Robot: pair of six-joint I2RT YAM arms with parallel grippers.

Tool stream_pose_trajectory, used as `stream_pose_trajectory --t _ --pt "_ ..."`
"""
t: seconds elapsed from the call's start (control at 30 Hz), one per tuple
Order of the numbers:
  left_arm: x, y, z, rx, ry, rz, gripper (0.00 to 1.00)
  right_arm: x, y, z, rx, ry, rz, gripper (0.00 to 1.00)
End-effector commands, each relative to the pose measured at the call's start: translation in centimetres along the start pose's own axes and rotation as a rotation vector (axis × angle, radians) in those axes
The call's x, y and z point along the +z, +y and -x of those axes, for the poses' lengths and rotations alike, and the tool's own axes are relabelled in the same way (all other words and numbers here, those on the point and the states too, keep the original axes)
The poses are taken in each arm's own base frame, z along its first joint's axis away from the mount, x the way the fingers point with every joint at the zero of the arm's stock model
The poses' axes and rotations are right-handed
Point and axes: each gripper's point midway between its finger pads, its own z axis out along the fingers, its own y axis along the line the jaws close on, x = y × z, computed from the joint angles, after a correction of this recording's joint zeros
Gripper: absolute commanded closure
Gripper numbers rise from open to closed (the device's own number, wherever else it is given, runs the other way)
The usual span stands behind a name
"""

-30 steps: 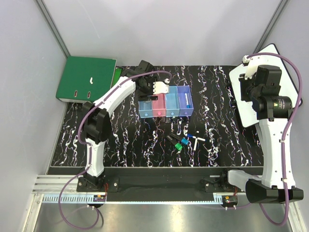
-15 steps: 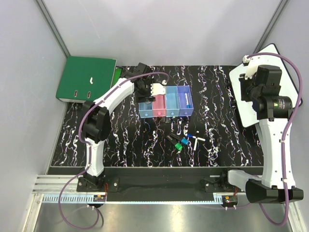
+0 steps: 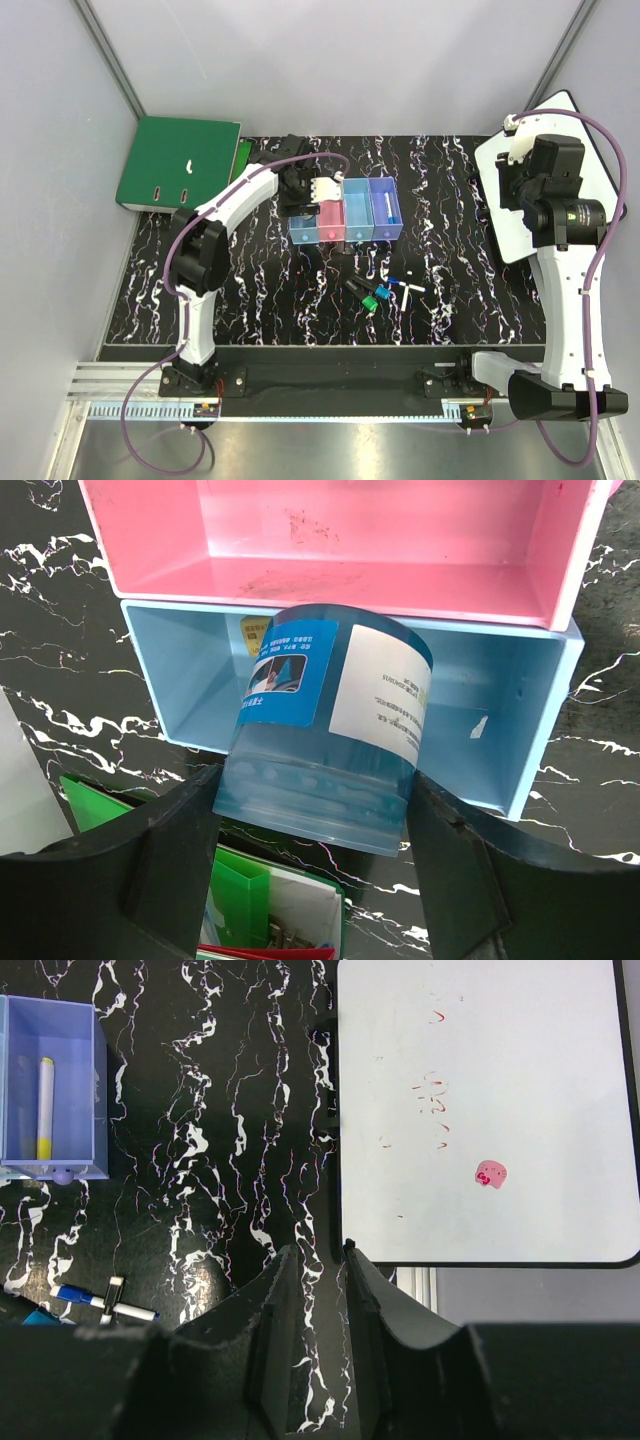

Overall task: Sort the stationery into containers
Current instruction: Place the stationery in the storage box.

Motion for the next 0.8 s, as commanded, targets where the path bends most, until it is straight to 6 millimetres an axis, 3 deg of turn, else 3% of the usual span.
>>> stream_pose_trajectory --t 0.0,0.47,0.77 --pt "-2.6 1.7 1.8 0.055 -0.051 0.079 1.0 -0.8 -0.4 1.1 0.021 -0.042 -0.008 0.66" --pt "-4.0 3.8 1.9 0.219 0.001 0.142 1.0 -0.7 -0.3 1.1 0.024 -0.041 -0.001 0.66" --pt "-3.7 2.2 2.9 0.403 0.046 0.107 1.0 -0.8 -0.3 1.3 0.029 -0.045 -0.002 0.66"
